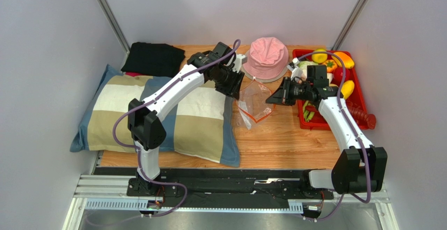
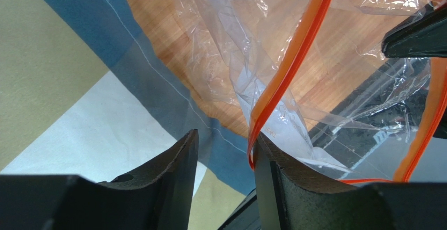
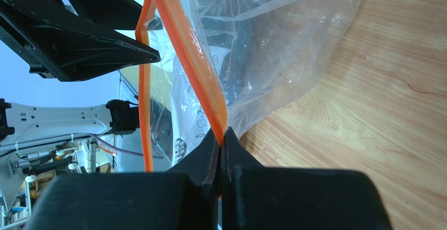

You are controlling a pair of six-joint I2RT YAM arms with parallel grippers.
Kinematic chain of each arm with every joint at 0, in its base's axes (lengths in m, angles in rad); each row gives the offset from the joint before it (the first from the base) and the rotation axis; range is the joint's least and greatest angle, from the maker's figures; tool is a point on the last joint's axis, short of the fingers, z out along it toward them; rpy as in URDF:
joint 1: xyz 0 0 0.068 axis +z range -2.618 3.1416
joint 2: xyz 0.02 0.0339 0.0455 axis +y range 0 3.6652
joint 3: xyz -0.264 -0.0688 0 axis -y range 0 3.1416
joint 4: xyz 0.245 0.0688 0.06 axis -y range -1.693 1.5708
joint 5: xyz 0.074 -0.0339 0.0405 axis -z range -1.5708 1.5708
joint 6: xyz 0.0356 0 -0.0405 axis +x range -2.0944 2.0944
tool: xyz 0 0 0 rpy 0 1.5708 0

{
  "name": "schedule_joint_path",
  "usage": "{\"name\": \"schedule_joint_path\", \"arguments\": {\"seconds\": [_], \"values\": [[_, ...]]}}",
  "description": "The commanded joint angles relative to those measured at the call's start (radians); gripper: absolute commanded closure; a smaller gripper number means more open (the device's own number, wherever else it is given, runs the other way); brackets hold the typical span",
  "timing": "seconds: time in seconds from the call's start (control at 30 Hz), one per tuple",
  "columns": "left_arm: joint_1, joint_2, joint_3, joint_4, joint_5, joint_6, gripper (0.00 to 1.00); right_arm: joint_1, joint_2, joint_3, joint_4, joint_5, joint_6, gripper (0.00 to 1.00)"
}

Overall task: Place the food in the zip-top bag and seal the zipper
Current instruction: Pick up the fake fruit from the bin.

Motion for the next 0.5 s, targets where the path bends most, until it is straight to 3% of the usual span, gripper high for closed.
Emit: {"name": "schedule_joint_path", "arguments": {"seconds": [0.0,0.07,0.1,0.33,0.47], "values": [[-0.003,-0.031,-0.011,0.033,0.041,-0.039,0.53,0.003,-0.021,0.0,0.04,0.001,0.023,1.0],[0.002,-0.03,0.002,0.007,0.077,-0.012,0.91,-0.002,-0.013,0.013,0.026,0.015,0.0,1.0],[0.013,-0.04,0.01,-0.005,0.084,-0.007,1.0,-0.015,-0.01,0.029,0.01,0.03,-0.015,1.0],[0.056,-0.192,-0.022,-0.071,0.165,0.035,1.0,-0.057,0.123,0.188,-0.161,0.138,-0.308,1.0],[0.05,-0.143,-0.024,-0.041,0.226,-0.008,1.0,-0.054,0.226,0.257,-0.234,0.106,-0.44,0.99]]}}
